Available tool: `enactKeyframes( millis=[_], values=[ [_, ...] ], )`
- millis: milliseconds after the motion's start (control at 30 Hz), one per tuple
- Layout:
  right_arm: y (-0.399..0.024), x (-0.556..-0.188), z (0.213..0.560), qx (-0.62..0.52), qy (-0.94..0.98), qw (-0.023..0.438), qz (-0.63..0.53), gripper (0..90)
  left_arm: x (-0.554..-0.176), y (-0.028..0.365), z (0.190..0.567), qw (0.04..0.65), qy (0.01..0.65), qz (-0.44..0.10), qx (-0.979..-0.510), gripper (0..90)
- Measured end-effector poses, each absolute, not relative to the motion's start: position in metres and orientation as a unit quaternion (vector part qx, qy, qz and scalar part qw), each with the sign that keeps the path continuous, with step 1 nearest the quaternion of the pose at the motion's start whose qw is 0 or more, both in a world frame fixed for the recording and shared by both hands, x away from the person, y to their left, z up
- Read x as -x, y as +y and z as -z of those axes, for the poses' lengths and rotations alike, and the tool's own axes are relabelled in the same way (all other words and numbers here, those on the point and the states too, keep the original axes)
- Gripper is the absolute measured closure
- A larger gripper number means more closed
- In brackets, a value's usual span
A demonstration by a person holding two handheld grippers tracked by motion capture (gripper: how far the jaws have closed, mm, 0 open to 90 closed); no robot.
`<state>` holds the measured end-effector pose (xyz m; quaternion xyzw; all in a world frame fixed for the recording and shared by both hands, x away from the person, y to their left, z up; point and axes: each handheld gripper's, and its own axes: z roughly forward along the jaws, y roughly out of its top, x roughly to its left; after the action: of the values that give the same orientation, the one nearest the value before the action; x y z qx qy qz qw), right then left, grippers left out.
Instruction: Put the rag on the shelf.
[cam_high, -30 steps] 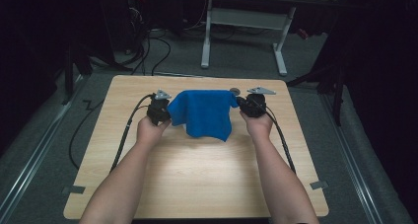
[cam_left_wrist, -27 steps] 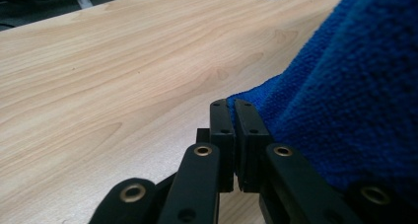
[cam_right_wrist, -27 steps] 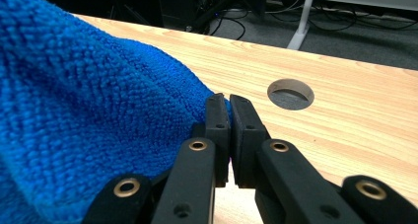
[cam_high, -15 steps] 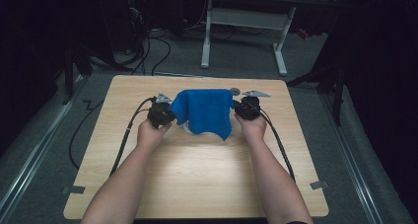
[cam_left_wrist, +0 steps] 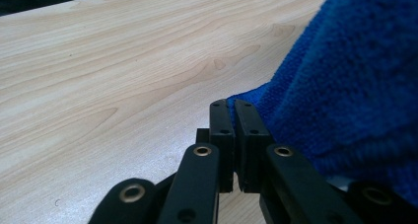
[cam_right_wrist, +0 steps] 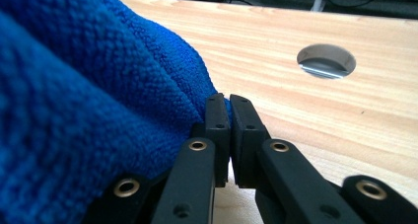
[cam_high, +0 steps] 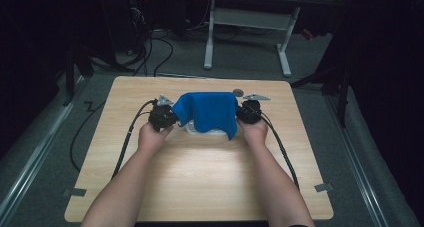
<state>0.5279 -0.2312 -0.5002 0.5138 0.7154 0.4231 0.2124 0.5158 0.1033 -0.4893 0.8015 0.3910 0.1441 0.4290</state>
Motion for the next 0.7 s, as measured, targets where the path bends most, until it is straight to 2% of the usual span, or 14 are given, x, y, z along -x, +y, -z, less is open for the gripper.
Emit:
enactKeyframes(
  millis=[100, 133, 233, 433, 700],
  values=[
    [-0.235, -0.526, 0.493, -0.517, 0.709, 0.216, -0.429, 78.6, -0.515, 0.103, 0.487, 0.433, 0.395, -0.145, -0.797, 83.9],
    [-0.238, -0.524, 0.489, -0.518, 0.707, 0.224, -0.427, 74.4, -0.514, 0.103, 0.485, 0.431, 0.395, -0.149, -0.797, 78.9],
    [-0.241, -0.521, 0.484, -0.519, 0.705, 0.231, -0.425, 71.0, -0.512, 0.105, 0.483, 0.431, 0.399, -0.155, -0.795, 75.5],
    [-0.248, -0.507, 0.461, -0.508, 0.701, 0.257, -0.428, 62.8, -0.508, 0.117, 0.475, 0.443, 0.415, -0.170, -0.776, 61.0],
    [-0.250, -0.498, 0.445, -0.498, 0.700, 0.275, -0.433, 59.2, -0.502, 0.130, 0.463, 0.450, 0.422, -0.188, -0.764, 55.6]
  ],
)
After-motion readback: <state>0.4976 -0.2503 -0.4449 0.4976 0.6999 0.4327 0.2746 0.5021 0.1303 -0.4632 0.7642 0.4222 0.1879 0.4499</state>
